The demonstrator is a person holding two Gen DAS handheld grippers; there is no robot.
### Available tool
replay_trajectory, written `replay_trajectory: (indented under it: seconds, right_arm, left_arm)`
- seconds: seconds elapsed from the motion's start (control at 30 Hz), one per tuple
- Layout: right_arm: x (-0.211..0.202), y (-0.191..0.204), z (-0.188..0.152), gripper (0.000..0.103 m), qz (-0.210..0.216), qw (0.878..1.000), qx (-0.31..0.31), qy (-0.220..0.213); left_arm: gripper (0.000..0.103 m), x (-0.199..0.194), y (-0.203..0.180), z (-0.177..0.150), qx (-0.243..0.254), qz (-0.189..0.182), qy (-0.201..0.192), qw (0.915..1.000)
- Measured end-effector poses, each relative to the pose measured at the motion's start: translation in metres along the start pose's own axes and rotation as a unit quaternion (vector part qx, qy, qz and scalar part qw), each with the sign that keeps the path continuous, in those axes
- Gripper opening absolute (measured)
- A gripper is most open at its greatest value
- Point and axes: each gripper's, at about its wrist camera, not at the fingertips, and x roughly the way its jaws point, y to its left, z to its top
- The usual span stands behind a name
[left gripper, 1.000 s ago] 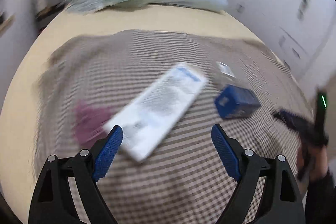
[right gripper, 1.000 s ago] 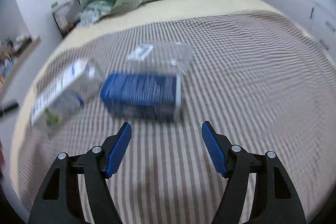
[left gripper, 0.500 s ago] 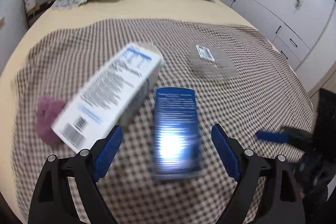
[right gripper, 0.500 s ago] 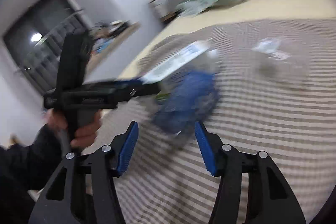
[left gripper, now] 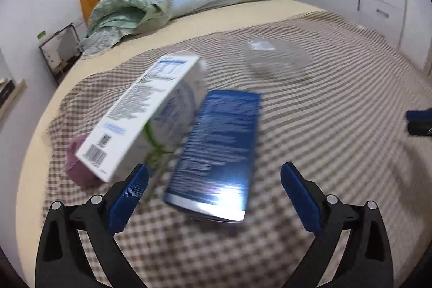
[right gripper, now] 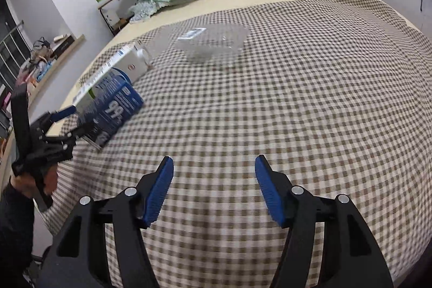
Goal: Collect trash
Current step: 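Grasp the blue box with left tool while right tool grasps clear plastic container, then carry the blue box and clear container with both tools over the bin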
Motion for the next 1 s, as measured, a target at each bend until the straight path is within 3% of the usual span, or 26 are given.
replay_trajectory:
  seconds: [0.03, 0.1, 0.17, 0.2, 0.27, 0.33, 0.4, 0.5, 0.6, 0.63, 0.7, 0.8, 0.87, 0.9, 0.93, 1.0]
  right_arm:
    - [0.003, -0.001, 0.006, 0.061, -0.012, 1.000, -0.002, -0.003]
    - [0.011, 0.006, 0.016, 0.063, -0.041, 0.999, -0.025, -0.015]
    - [0.025, 0.015, 0.032, 0.066, -0.073, 0.995, -0.058, -0.031]
    - [0.035, 0.020, 0.041, 0.066, -0.114, 0.989, -0.085, -0.045]
    - [0.059, 0.035, 0.054, 0.066, -0.180, 0.967, -0.170, -0.065]
    - [0.091, 0.058, 0.064, 0.066, -0.244, 0.922, -0.292, -0.079]
    - [0.127, 0.071, 0.070, 0.066, -0.292, 0.872, -0.386, -0.066]
    - [0.173, 0.080, 0.080, 0.066, -0.334, 0.809, -0.480, -0.060]
    - [0.196, 0.079, 0.080, 0.062, -0.341, 0.767, -0.541, -0.051]
    - [0.205, 0.077, 0.077, 0.037, -0.343, 0.750, -0.565, -0.025]
    - [0.205, 0.077, 0.077, 0.028, -0.348, 0.738, -0.577, -0.023]
    - [0.183, 0.084, 0.074, 0.025, -0.330, 0.758, -0.562, -0.015]
    - [0.156, 0.092, 0.071, 0.025, -0.316, 0.790, -0.524, -0.017]
    - [0.135, 0.099, 0.072, 0.024, -0.298, 0.821, -0.487, -0.021]
    - [0.112, 0.104, 0.073, 0.024, -0.267, 0.863, -0.429, -0.024]
    - [0.070, 0.106, 0.074, 0.024, -0.175, 0.935, -0.307, -0.013]
  left_arm:
    - [0.095, 0.004, 0.006, 0.000, -0.008, -0.008, 0.013, 0.9999]
    - [0.093, 0.011, 0.016, 0.002, -0.031, -0.070, 0.028, 0.9967]
    - [0.076, 0.017, 0.020, -0.001, -0.052, -0.128, 0.039, 0.9896]
    - [0.059, 0.022, 0.021, -0.002, -0.057, -0.140, 0.050, 0.9872]
    - [0.059, 0.023, 0.025, -0.001, -0.072, -0.150, 0.055, 0.9844]
    - [0.058, 0.022, 0.030, -0.001, -0.095, -0.162, 0.062, 0.9803]
    - [0.058, 0.019, 0.037, 0.001, -0.117, -0.162, 0.062, 0.9778]
    - [0.058, 0.003, 0.042, 0.007, -0.119, -0.144, 0.041, 0.9816]
    - [0.058, -0.012, 0.055, 0.009, -0.140, -0.139, 0.028, 0.9799]
    - [0.058, -0.016, 0.061, 0.010, -0.145, -0.134, 0.026, 0.9799]
    - [0.058, -0.024, 0.065, 0.011, -0.143, -0.126, 0.018, 0.9814]
    - [0.058, -0.035, 0.070, 0.007, -0.145, -0.118, 0.014, 0.9822]
    - [0.058, -0.044, 0.071, 0.004, -0.150, -0.111, 0.015, 0.9823]
    - [0.058, -0.048, 0.070, 0.004, -0.150, -0.106, 0.013, 0.9829]
    - [0.058, -0.056, 0.068, 0.004, -0.149, -0.101, 0.008, 0.9836]
    - [0.058, -0.076, 0.068, -0.001, -0.156, -0.098, 0.003, 0.9829]
